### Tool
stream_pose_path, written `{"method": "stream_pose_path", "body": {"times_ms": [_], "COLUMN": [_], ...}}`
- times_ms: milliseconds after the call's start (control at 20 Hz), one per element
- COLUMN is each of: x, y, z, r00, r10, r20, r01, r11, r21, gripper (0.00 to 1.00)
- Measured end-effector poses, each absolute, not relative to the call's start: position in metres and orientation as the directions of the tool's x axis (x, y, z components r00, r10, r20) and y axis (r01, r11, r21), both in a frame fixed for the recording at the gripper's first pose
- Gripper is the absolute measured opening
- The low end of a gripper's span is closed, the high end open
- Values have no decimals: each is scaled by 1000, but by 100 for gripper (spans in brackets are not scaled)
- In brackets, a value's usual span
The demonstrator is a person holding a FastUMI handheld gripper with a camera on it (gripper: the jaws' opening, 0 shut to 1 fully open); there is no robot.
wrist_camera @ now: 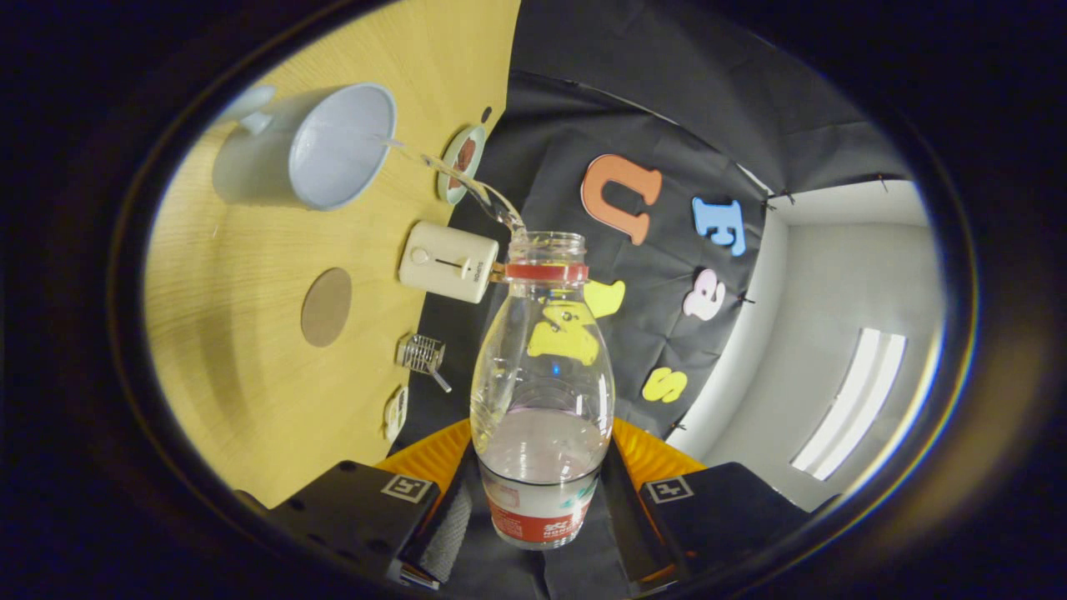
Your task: Take the bottle from table, then pour the juice into the cup, finally place the bottle on the coaster
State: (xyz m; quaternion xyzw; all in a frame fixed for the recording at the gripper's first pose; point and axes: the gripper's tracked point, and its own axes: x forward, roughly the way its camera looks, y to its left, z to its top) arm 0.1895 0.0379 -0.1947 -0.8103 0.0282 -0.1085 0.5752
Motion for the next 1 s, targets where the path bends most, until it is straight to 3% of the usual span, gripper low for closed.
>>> {"method": "stream_pose_path", "body": {"times_ms": [1000], "x": [186], "y": [44], "z": [-173], "r00": [963], "r10": [-169], "r20": [209], "r01": [107], "r11": [-470], "r21": [-876], "gripper": [78]}}
